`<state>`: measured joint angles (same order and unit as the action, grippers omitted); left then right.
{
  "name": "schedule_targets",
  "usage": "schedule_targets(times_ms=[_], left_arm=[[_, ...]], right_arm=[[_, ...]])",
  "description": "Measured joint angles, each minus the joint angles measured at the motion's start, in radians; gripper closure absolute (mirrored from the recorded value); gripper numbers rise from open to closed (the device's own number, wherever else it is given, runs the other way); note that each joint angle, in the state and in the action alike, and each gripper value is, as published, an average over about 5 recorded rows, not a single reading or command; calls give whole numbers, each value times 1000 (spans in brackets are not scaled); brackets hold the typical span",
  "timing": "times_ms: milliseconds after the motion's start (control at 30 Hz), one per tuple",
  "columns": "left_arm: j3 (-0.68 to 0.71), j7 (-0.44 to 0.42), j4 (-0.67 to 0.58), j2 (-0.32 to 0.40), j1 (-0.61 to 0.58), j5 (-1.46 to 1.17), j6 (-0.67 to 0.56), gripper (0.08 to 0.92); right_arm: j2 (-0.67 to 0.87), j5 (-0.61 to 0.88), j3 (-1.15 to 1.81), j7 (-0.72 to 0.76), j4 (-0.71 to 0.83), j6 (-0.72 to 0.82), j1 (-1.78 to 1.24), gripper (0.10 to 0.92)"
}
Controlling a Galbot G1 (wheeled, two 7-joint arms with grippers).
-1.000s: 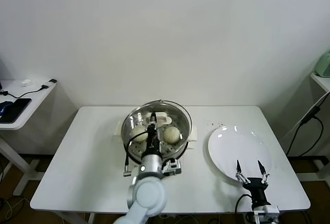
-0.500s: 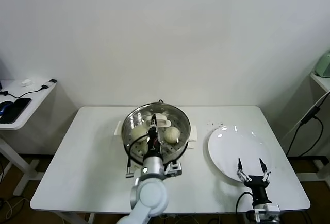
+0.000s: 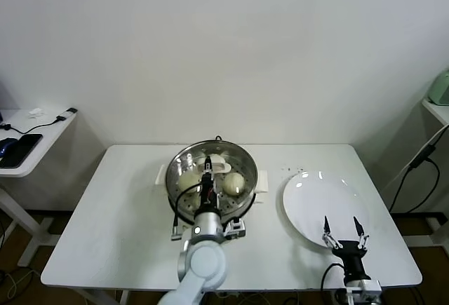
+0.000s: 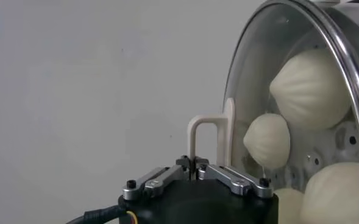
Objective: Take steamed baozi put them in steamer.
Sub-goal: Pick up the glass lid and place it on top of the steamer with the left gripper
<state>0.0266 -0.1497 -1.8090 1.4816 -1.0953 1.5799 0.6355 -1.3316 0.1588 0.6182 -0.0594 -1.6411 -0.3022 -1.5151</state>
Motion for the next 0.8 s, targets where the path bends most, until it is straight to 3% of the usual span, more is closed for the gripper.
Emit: schedule_targets(times_ms=[200, 800], left_arm=[[5, -2, -10, -10, -9, -7, -2, 832], [3, -1, -248, -75, -106, -192, -27, 321]], right_arm=[[-5, -7, -2, 1, -1, -3, 1, 203], [-11, -6, -25, 9, -12, 34, 20, 202]])
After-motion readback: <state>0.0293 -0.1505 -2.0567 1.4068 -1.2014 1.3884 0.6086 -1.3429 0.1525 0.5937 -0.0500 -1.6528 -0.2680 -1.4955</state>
